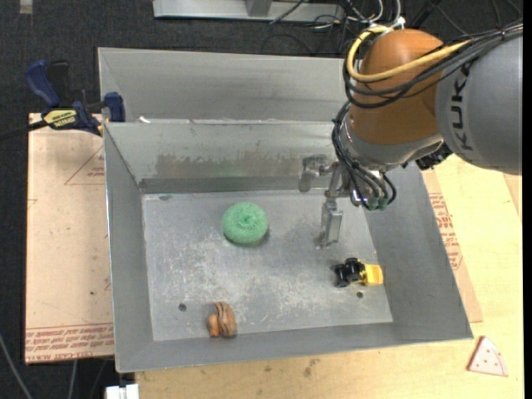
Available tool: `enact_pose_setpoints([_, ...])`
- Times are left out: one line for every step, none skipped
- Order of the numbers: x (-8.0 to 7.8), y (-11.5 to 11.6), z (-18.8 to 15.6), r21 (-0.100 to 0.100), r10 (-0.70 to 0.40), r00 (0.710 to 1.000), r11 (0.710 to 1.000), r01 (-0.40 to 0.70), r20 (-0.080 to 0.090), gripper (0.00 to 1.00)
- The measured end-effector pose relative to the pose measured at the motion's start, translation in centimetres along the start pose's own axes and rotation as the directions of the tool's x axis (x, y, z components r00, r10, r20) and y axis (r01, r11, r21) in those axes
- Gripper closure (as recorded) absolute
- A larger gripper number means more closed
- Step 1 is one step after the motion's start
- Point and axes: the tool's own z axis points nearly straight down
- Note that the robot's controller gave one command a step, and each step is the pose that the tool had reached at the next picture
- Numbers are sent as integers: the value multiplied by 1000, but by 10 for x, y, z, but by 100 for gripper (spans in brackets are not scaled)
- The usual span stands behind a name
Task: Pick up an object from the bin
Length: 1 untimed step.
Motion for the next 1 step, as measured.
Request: enact_pose_setpoints([-1,0,-5,0,0,1000,1000,0,8,0])
